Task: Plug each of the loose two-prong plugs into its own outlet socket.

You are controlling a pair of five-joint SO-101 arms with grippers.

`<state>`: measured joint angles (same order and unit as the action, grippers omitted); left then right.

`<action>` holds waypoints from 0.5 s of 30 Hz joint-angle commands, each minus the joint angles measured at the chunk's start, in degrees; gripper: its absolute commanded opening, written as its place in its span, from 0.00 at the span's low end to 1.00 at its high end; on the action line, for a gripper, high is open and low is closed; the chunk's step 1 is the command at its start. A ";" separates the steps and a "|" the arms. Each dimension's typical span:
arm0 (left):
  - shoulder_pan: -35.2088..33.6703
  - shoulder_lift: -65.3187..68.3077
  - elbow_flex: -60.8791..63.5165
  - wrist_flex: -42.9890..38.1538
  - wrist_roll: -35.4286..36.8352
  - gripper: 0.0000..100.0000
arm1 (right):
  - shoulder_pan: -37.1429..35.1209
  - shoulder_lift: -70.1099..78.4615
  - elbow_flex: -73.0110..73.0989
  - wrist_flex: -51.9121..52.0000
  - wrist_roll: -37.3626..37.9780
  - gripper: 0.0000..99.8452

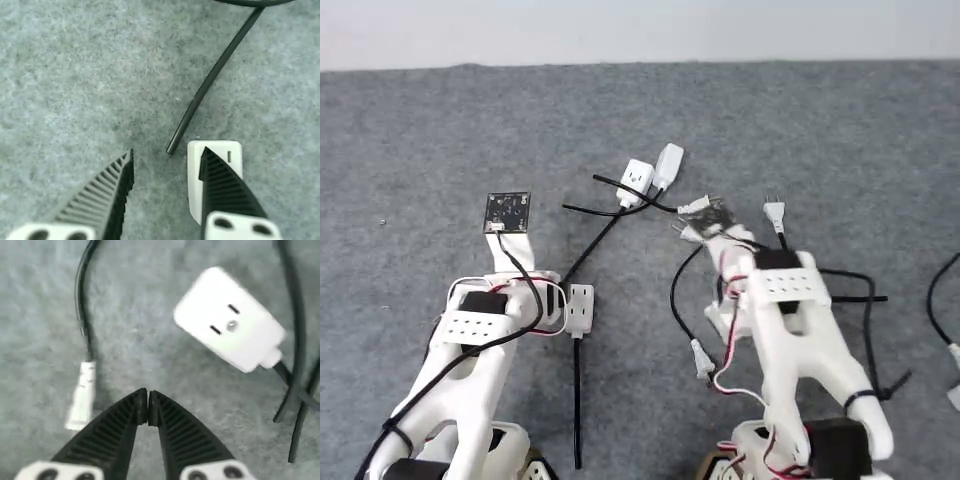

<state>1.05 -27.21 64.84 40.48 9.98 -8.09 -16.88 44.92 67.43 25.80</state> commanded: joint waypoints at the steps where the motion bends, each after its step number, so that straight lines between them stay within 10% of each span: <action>1: -0.53 0.09 -2.42 -1.14 -0.70 0.20 | -5.85 -1.19 -5.54 5.32 -2.90 0.01; 15: -0.53 0.09 -2.42 -1.14 -0.79 0.20 | -10.95 2.68 2.29 -1.54 -3.43 0.01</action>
<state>1.05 -27.21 64.84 40.48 9.98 -20.40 -15.74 47.30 67.78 21.32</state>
